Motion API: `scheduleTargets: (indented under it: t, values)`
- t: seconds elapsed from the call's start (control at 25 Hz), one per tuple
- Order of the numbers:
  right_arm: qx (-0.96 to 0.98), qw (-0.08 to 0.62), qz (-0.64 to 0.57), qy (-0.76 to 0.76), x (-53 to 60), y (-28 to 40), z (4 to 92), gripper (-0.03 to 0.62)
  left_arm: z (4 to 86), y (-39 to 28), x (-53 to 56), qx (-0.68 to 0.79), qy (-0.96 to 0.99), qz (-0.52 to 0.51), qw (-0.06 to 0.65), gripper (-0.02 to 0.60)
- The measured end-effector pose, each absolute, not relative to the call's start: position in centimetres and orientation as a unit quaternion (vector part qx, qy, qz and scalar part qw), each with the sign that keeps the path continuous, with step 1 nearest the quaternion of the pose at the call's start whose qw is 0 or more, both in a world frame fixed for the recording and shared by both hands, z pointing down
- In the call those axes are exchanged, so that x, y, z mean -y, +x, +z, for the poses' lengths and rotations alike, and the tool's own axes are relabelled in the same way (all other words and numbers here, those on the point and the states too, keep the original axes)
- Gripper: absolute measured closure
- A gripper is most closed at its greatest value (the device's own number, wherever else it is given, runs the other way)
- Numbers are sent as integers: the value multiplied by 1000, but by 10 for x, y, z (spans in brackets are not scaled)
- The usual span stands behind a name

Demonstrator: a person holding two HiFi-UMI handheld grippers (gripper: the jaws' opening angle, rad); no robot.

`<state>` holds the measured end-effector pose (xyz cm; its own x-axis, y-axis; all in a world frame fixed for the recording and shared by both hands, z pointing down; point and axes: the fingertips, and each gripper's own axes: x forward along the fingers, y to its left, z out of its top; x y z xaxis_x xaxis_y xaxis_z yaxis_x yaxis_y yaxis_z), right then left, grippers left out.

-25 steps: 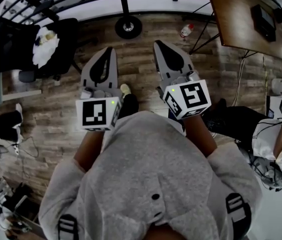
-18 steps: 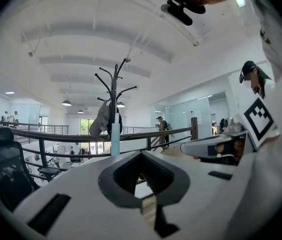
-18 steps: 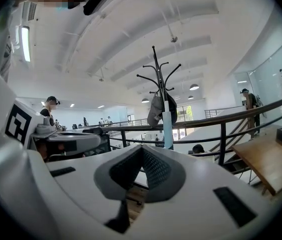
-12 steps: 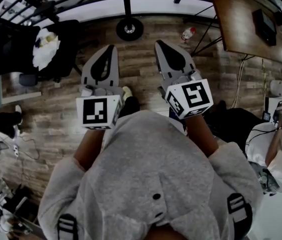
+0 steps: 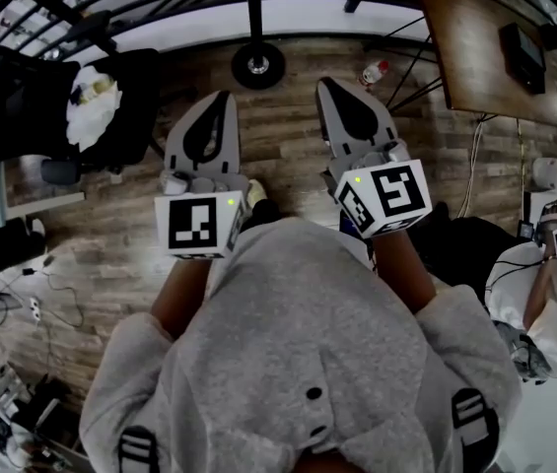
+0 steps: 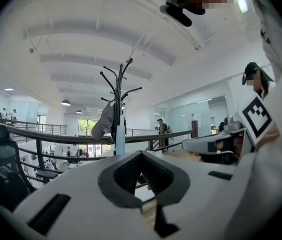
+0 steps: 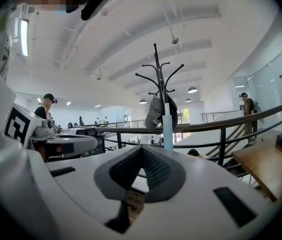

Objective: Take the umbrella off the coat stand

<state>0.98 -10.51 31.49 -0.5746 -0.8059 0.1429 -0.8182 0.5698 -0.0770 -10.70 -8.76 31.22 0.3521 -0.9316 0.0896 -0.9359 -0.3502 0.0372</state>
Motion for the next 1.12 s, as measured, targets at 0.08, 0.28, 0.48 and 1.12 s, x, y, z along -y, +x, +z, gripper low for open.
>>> scheduleTargets:
  t: [0.08, 0.28, 0.48, 1.12]
  values:
    - [884, 48, 66, 461, 111, 4, 315, 585, 313, -112, 94, 566, 823, 28, 42, 571]
    - [880, 45, 67, 468, 125, -12, 315, 585, 313, -126, 104, 562, 826, 22, 43, 571]
    - [879, 49, 69, 470, 134, -22, 318, 585, 318, -136, 114, 558, 828, 22, 43, 571]
    - [873, 49, 75, 479, 162, -43, 324, 585, 322, -160, 141, 557, 829, 20, 51, 571]
